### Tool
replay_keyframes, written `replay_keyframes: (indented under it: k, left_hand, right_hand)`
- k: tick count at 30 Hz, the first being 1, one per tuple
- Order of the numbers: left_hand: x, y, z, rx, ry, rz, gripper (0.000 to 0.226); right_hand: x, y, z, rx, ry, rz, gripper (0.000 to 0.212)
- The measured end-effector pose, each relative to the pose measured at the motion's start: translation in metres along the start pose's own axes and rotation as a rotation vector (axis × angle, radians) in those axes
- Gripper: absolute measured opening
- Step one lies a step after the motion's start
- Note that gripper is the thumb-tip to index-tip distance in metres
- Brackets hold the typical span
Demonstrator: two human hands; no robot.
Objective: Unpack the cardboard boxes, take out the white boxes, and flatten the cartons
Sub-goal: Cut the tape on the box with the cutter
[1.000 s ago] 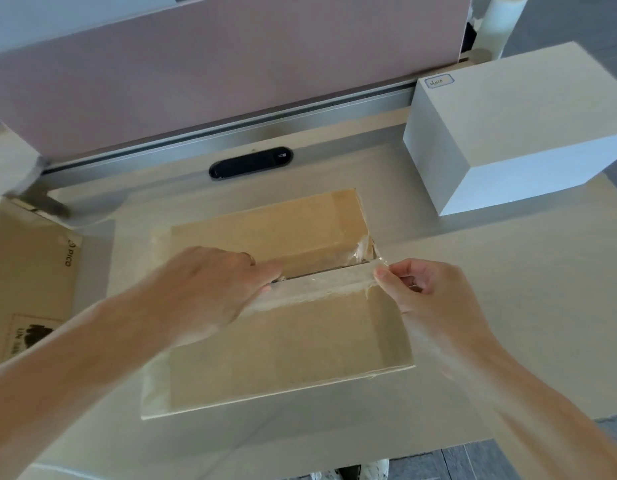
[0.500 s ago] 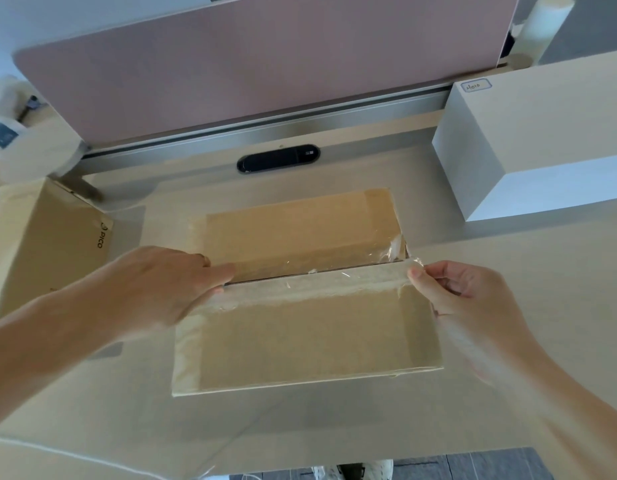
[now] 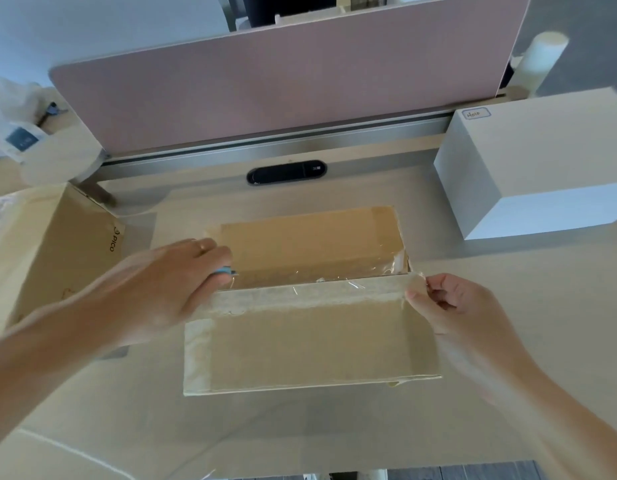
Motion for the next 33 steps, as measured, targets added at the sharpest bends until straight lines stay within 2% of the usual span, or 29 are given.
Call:
replay_keyframes:
  k: [1, 4, 6, 7, 9, 10, 11, 13, 15, 17, 20, 24, 26, 30, 33]
  left_hand:
    - [-0.008, -0.007, -0.005, -0.005, 0.090, -0.027, 0.016]
    - [-0.039, -0.029, -0.018, -0.072, 0.283, -0.028, 0.017]
    - [-0.047, -0.036, -0.022, -0.163, 0.297, 0.011, 0.018]
    - [-0.053, -0.039, -0.022, -0.242, 0.334, 0.039, 0.020]
    - [-0.070, -0.046, -0.018, -0.360, 0.416, 0.124, 0.024]
    - [-0.084, -0.054, -0.016, -0.370, 0.432, 0.149, 0.023]
    - [-0.100, -0.063, -0.014, -0.364, 0.440, 0.150, 0.021]
    - [-0.136, -0.084, -0.012, -0.335, 0.440, 0.112, 0.020]
    - [-0.169, -0.103, -0.014, -0.308, 0.383, 0.050, 0.027]
    - [-0.196, -0.116, -0.021, -0.299, 0.333, 0.010, 0.030]
    - [-0.223, -0.124, -0.032, -0.312, 0.378, -0.044, 0.022]
    - [-0.247, -0.121, -0.053, -0.263, 0.437, -0.183, 0.027]
    - [-0.242, -0.118, -0.059, -0.224, 0.479, -0.219, 0.031]
    - [-0.200, -0.113, -0.059, -0.291, 0.421, -0.050, 0.032]
    - [-0.177, -0.111, -0.062, -0.317, 0.432, 0.013, 0.035]
  right_hand:
    - [0.001, -0.001, 0.001, -0.021, 0.019, 0.002, 0.008]
    - [0.008, -0.001, 0.008, -0.141, 0.139, 0.061, 0.029]
    - [0.011, 0.005, 0.016, -0.227, 0.176, 0.101, 0.035]
    - [0.011, 0.010, 0.021, -0.258, 0.141, 0.119, 0.032]
    - [0.012, 0.022, 0.027, -0.283, 0.045, 0.162, 0.010]
    - [0.012, 0.030, 0.026, -0.233, -0.006, 0.175, 0.007]
    - [0.012, 0.039, 0.021, -0.137, -0.074, 0.167, 0.016]
    - [0.012, 0.055, 0.006, 0.112, -0.254, 0.067, 0.030]
    - [0.014, 0.064, -0.004, 0.287, -0.402, -0.042, 0.038]
    - [0.012, 0.064, 0.001, 0.320, -0.574, -0.136, 0.038]
    - [-0.005, 0.061, 0.024, 0.278, -0.771, -0.210, 0.039]
    - [-0.046, 0.048, 0.049, 0.220, -0.714, -0.235, 0.043]
    - [-0.072, 0.035, 0.062, 0.147, -0.573, -0.259, 0.042]
    - [-0.130, 0.014, 0.087, -0.002, -0.210, -0.351, 0.017]
    - [-0.166, 0.004, 0.094, -0.041, -0.012, -0.331, 0.013]
Point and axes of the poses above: each hand's wrist, its own y-axis away from the middle knuckle, its own z-axis out of the back of the hand, x = y × z, the point moved 2 cm from there along -y, towards the middle knuckle, and after that the axes turned 15 degrees about -z, right-handed, at the moved point
